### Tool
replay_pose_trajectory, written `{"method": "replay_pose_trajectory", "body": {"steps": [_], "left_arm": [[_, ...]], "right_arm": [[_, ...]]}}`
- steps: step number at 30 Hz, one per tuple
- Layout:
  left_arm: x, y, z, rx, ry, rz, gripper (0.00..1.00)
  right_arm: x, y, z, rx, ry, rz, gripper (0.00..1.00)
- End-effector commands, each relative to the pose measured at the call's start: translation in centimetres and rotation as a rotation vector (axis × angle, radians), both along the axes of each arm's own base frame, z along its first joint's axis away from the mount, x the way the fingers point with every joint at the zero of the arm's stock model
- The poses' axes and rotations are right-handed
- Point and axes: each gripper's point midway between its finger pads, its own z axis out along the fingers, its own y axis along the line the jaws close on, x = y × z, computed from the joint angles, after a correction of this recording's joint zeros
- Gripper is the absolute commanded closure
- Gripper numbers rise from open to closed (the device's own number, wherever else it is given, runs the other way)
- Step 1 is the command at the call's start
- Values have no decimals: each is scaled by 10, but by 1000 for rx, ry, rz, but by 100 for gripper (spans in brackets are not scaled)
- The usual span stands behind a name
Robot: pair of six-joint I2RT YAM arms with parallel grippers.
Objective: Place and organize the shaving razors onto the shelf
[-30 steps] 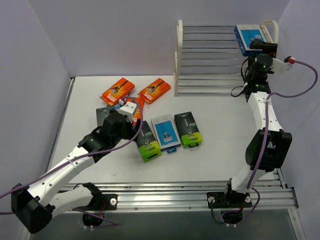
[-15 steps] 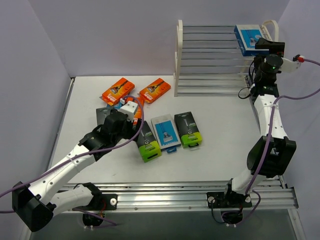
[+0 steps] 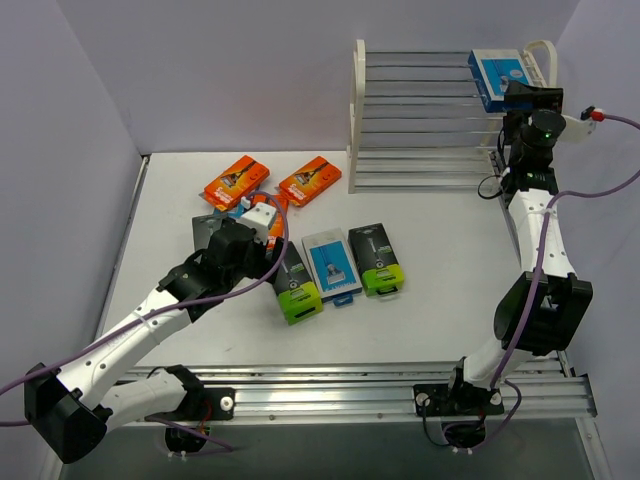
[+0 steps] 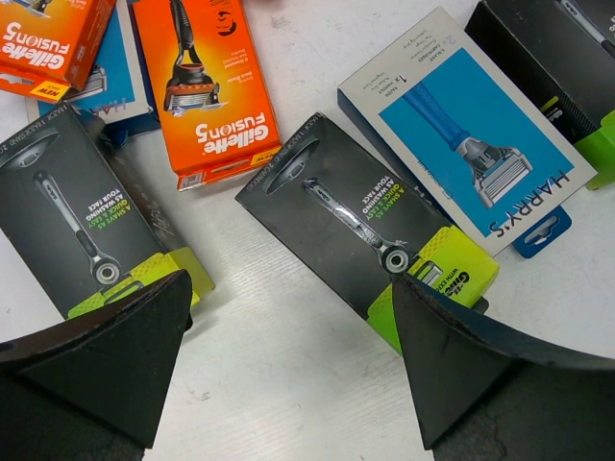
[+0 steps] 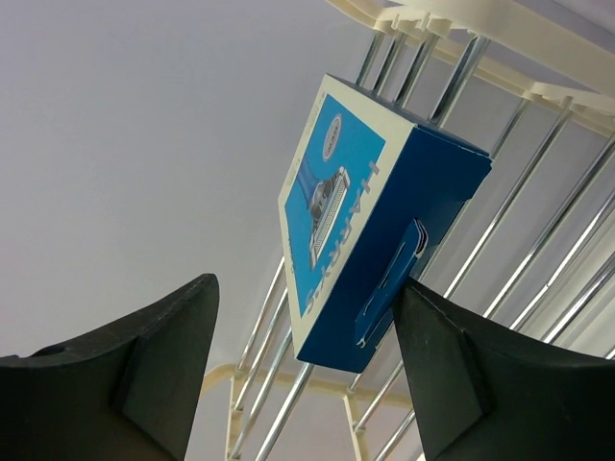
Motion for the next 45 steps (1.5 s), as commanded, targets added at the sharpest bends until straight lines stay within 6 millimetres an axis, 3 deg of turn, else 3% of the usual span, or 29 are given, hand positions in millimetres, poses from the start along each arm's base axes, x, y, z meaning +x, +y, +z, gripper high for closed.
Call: {"method": "replay_pose_trajectory", "body": {"steps": [1,6,13,25,37,45], "left_arm": [[4,-4,23,-27,-43,-15,6],[4,-4,23,-25,-46,-16,6],[4,-3,23,-21,-46,-16,6],[4,-3,20,-12,-40,-15,6],[5,-3,17,-1,-33,-13,6],[5,-3,16,3,-28,-15,6]], "right_arm": [[-3,4,28,-10,-81,30,33],[2,6,31,-2,-98,47,42],[10,5,32,-9,-101,52,44],[22,4,36,-6,-114,60,59],[27,1,38,-8,-121,52,80],[27,-7,34,-2,-119,40,100]]}}
